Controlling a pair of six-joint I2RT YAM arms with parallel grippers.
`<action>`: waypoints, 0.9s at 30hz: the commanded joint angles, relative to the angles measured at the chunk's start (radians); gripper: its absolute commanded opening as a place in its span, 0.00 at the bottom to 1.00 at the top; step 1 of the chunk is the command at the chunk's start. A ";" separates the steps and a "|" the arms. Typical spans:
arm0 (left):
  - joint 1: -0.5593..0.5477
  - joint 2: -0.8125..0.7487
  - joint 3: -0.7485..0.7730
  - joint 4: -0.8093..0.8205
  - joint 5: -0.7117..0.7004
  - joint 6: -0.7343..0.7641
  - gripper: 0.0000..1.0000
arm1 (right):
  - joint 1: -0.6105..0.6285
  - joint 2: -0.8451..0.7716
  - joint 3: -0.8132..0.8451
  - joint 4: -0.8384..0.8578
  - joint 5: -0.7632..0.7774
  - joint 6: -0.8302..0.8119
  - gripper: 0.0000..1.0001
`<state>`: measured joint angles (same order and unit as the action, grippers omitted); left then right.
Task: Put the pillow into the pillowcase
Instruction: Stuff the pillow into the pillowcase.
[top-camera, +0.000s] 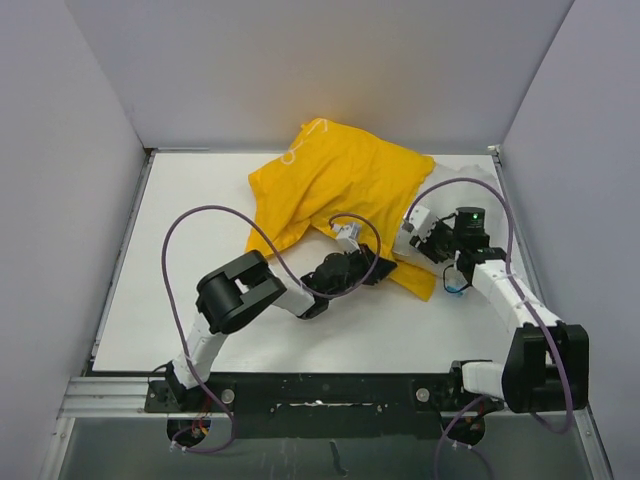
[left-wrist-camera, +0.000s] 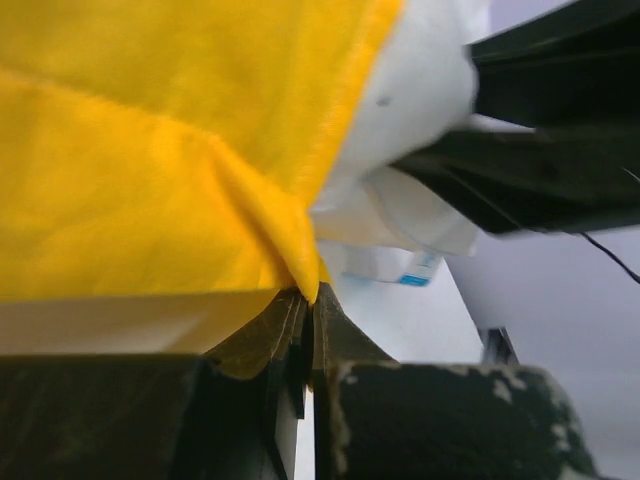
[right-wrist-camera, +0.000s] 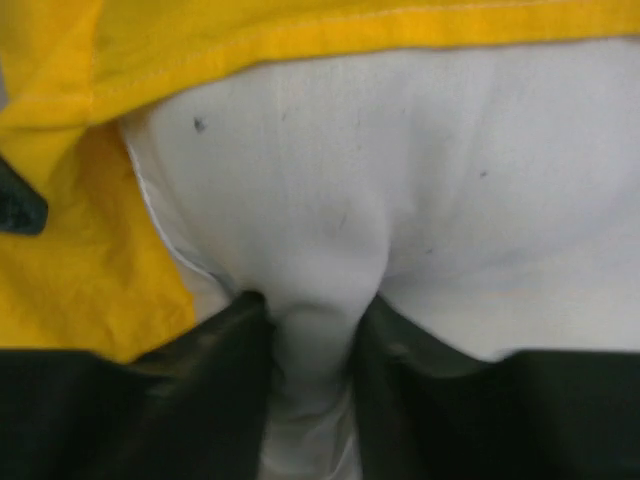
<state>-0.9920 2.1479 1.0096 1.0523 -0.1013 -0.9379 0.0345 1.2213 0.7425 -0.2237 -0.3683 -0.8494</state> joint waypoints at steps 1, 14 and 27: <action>0.000 -0.157 0.001 0.133 0.206 0.029 0.00 | 0.013 0.051 0.098 0.041 -0.119 0.163 0.20; 0.044 -0.256 0.002 -0.002 0.494 -0.018 0.00 | 0.050 0.102 0.061 0.366 -0.553 0.789 0.00; 0.041 -0.728 -0.287 -0.521 0.490 0.248 0.39 | -0.121 -0.054 0.302 -0.668 -0.953 -0.282 0.79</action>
<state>-0.9558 1.6409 0.7570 0.7315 0.3542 -0.8413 -0.0429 1.2884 0.9215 -0.5247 -1.1877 -0.7525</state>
